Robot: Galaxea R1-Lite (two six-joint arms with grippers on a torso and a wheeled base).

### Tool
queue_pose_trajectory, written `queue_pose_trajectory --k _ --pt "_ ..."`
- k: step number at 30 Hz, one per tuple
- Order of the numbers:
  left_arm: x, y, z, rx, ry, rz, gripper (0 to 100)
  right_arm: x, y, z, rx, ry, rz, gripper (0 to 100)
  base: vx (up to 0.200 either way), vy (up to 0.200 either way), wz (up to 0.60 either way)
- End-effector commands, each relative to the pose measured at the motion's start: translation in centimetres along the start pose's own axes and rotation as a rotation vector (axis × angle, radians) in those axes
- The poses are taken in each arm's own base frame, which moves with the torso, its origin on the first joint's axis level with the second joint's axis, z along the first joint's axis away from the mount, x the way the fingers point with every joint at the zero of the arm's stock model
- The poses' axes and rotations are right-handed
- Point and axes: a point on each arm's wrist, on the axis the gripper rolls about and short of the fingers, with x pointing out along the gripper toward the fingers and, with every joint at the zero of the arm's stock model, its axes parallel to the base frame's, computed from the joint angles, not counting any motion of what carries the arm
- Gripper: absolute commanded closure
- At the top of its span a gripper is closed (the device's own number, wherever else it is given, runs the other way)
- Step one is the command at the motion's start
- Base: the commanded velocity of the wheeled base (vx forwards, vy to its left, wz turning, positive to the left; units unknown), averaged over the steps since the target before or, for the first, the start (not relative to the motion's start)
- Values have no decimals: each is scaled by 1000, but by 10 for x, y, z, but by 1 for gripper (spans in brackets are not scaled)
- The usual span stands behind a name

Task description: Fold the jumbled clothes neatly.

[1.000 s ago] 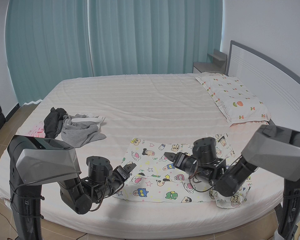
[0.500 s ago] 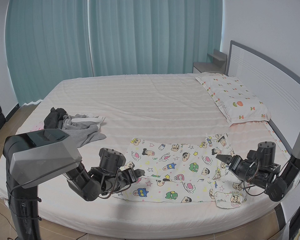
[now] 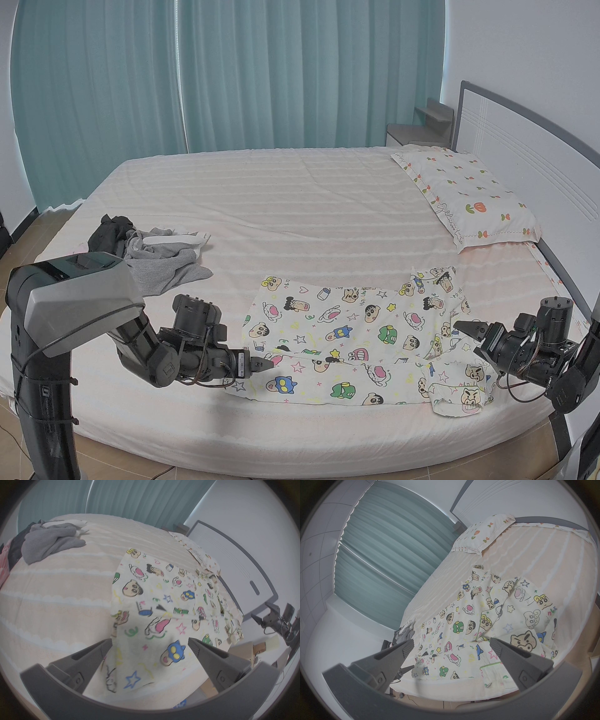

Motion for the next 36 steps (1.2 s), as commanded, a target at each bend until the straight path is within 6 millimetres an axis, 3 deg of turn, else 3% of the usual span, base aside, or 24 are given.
queue_pose_trajectory --k 1,16,17,25,36 --pt "0 9 -5 -9 9 7 0 2 -4 -2 5 15 -14 0 0 0 0" --pt "13 17 -14 -8 6 16 0 1 -4 -3 5 16 -15 0 0 0 0" --pt "13 17 -14 -12 6 19 100 1 -4 -3 5 17 -15 0 0 0 0" --pt "4 26 -18 -34 4 40 100 1 -4 -3 5 18 -16 0 0 0 0" --pt "-11 30 -48 -31 2 56 100 4 -7 -6 6 33 -29 0 0 0 0"
